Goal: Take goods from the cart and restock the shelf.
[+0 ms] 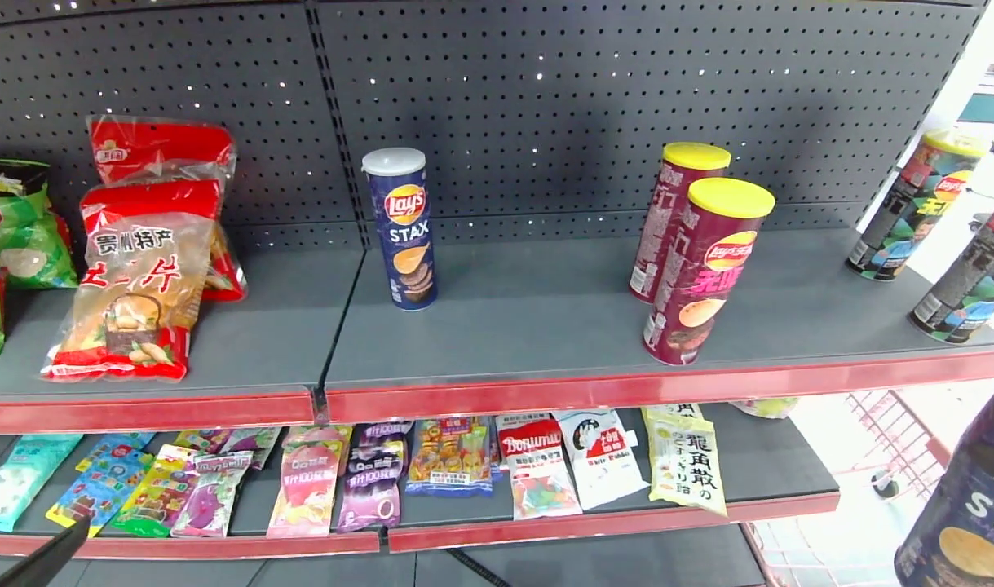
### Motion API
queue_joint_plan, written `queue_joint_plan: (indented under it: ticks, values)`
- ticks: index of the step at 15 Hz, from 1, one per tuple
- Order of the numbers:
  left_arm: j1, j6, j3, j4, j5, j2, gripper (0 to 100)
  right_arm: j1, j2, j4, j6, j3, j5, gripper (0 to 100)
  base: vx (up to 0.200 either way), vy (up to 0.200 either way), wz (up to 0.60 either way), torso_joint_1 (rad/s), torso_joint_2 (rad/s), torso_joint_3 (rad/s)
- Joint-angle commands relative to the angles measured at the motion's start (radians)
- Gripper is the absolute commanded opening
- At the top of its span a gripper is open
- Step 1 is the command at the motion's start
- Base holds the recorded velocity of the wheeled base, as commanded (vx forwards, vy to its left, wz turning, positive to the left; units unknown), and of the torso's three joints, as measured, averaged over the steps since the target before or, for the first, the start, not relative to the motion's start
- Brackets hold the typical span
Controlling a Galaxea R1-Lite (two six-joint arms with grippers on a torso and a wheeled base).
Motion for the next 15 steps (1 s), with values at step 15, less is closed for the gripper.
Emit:
queue_joint_plan:
  ticks: [15]
  values:
    - [0.000, 0.000, 0.012, 0.001, 0.001, 0.000, 100, 0.001, -0.003, -0.023, -0.002, 0.049, 0.045, 0, 0.000, 0.147, 0.00, 0.007, -0.01, -0.005]
